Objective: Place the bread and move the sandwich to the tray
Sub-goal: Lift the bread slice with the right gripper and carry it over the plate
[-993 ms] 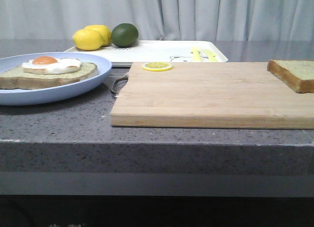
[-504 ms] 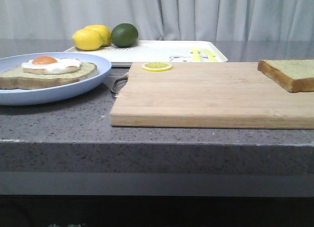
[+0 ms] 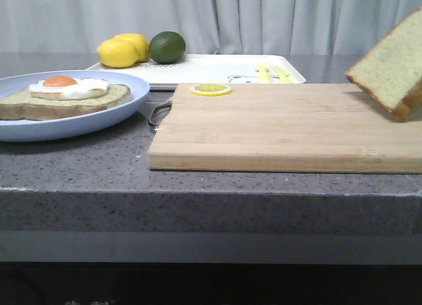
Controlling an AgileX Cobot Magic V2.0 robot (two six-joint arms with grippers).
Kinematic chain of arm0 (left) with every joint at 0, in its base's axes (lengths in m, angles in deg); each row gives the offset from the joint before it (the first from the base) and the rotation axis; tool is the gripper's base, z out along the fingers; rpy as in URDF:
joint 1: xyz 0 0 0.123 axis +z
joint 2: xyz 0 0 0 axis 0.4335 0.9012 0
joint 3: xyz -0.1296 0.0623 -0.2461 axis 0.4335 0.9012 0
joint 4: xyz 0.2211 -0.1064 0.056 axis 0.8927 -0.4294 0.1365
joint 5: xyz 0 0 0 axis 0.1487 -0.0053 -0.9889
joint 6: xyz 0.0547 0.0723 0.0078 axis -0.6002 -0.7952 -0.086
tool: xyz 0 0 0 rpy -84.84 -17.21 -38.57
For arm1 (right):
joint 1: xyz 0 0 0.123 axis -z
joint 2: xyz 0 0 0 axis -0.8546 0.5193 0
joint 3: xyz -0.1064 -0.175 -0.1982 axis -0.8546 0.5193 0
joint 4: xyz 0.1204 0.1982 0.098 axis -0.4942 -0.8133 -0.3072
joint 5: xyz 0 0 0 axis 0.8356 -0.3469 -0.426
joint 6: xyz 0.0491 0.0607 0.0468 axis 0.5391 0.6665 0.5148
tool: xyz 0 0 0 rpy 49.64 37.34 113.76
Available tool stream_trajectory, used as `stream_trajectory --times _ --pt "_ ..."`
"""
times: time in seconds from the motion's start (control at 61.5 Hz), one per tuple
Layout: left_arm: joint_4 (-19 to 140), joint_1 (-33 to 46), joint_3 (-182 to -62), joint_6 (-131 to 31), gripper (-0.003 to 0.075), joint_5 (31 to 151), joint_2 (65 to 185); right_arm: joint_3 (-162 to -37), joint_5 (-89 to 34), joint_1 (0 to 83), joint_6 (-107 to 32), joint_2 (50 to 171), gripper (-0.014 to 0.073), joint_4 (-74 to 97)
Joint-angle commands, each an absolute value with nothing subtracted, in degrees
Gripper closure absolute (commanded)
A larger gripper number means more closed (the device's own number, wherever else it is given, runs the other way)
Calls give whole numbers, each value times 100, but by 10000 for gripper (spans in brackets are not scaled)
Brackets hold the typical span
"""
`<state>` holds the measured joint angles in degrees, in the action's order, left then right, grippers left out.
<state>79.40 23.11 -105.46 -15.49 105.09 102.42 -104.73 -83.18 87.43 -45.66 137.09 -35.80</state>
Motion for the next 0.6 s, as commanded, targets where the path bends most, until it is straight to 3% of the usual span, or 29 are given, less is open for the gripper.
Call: stream_trajectory --times 0.0,0.293,0.586 --pt "7916 2265 -10717 -1507 174 10062 10280 -10589 -9166 8570 -4664 13258 592 -4523" --pt "7916 2265 -10717 -1507 174 10062 10280 -10589 -8778 7106 -4668 13010 592 -6006" --pt "7916 2265 -10717 -1507 174 10048 10280 -10589 -5939 4558 -4668 13064 592 -6719"
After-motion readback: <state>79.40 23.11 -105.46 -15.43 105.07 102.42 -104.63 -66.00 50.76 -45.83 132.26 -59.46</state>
